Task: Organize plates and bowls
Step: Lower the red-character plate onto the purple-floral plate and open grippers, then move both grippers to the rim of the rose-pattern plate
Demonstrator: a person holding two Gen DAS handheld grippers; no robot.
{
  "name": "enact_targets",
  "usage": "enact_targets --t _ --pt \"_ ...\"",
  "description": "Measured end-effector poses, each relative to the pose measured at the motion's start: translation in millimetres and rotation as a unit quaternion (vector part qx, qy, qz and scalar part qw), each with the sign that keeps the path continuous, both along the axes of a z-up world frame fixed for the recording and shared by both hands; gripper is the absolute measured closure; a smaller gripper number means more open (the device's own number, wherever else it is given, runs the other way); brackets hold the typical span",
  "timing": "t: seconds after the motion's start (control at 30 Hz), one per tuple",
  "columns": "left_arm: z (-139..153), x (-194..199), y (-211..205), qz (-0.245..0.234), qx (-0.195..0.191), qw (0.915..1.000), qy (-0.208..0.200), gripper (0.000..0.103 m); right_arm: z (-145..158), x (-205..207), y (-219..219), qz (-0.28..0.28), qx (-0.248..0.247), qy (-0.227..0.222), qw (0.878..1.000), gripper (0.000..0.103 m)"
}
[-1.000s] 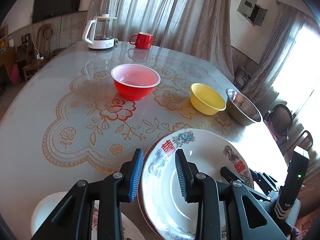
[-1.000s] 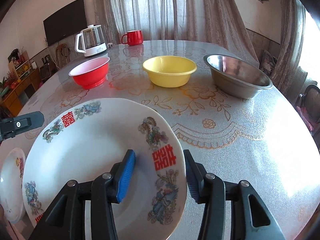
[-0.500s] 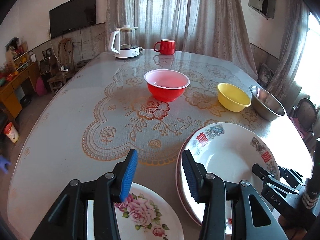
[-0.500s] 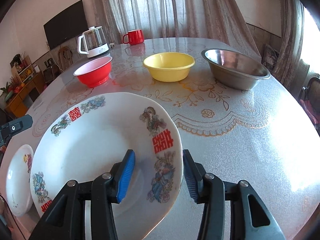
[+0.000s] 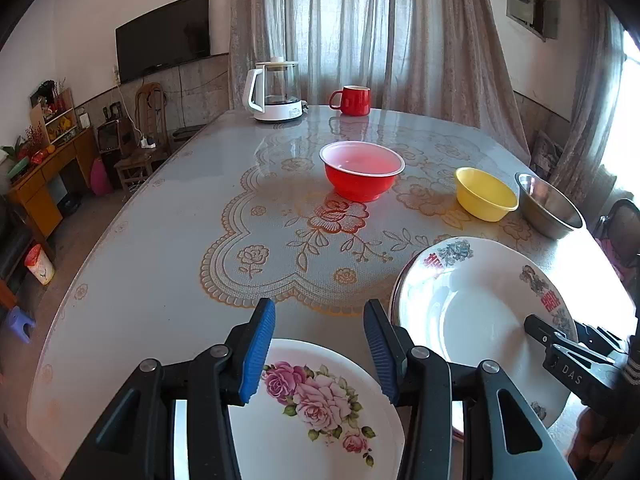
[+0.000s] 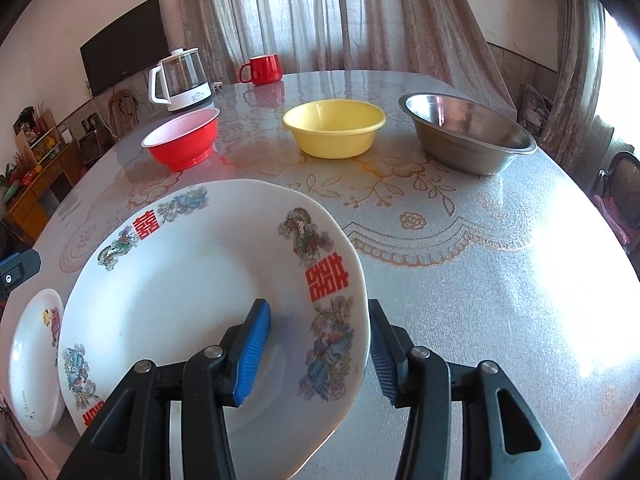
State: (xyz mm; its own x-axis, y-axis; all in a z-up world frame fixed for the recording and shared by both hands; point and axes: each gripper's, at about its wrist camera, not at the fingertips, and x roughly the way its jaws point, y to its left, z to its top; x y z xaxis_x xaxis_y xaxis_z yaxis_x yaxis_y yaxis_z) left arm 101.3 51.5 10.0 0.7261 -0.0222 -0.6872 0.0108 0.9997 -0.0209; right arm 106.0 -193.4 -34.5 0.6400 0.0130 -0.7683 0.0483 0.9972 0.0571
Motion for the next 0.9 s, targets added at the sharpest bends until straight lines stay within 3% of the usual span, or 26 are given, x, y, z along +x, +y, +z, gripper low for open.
enact_targets --t 0.43,0.9 --pt "-5 -8 12 0.009 -0.006 0.9999 0.001 0.056 4 -1 2 -0.006 -0.007 0.003 1.000 0.054" --pt "-7 -16 26 0.024 -0.010 0.9997 -0.002 0.056 28 -12 13 0.010 -0.023 -0.043 0.999 0.053"
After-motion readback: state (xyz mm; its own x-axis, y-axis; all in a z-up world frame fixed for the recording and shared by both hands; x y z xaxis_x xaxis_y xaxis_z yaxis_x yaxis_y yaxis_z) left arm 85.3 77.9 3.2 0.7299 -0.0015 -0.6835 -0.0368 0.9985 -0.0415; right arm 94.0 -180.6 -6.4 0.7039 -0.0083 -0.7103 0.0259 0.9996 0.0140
